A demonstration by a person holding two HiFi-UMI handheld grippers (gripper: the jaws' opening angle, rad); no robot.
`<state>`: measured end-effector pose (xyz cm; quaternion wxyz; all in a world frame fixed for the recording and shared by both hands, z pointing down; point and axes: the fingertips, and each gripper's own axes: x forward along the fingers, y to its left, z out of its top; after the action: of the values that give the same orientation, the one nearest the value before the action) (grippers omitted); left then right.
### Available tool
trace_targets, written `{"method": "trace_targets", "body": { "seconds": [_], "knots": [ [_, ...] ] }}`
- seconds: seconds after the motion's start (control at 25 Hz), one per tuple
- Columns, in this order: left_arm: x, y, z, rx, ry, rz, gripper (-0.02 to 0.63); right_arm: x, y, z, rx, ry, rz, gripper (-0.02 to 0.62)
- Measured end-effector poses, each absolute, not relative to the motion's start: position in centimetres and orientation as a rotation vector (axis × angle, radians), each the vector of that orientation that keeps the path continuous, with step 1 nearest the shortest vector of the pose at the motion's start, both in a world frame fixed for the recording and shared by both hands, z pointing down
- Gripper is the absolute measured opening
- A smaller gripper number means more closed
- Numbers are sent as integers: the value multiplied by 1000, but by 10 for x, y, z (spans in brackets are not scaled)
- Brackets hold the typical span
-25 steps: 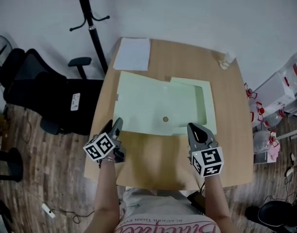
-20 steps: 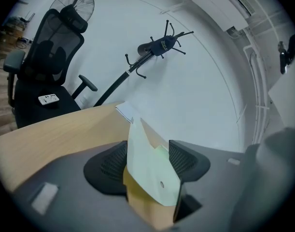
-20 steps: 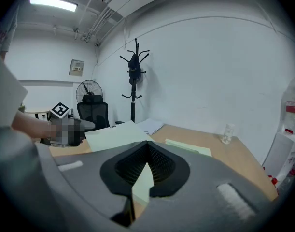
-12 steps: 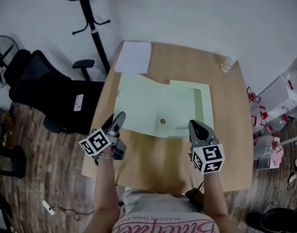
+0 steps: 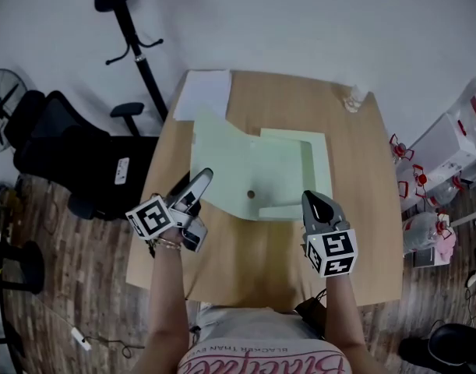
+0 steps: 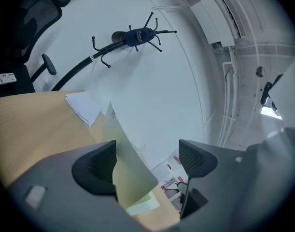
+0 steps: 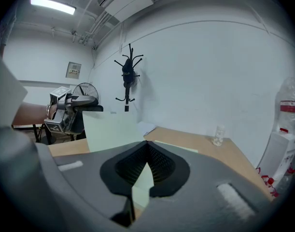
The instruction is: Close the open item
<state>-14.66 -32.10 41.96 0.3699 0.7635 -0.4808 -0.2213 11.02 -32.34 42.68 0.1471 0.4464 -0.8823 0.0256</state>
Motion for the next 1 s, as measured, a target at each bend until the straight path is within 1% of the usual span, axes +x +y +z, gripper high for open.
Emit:
{"method": "trace_targets", "body": {
  "seconds": [0.12, 0.2, 0.68, 1.0],
  "knots": [
    [-115, -326, 395, 1988, -1023, -718, 414, 116, -326, 426, 1290, -2545, 80, 2],
    [-104, -329, 384, 2018, -953, -750, 414, 118, -328, 425, 1293, -2548, 84, 2],
    [-29, -335, 365, 2191, -760, -696, 423, 156, -337, 433, 1363, -2523, 135, 2],
    [10, -344, 363, 2180, -639, -709, 425, 176, -341, 437, 1375, -2511, 148, 2]
  ]
}}
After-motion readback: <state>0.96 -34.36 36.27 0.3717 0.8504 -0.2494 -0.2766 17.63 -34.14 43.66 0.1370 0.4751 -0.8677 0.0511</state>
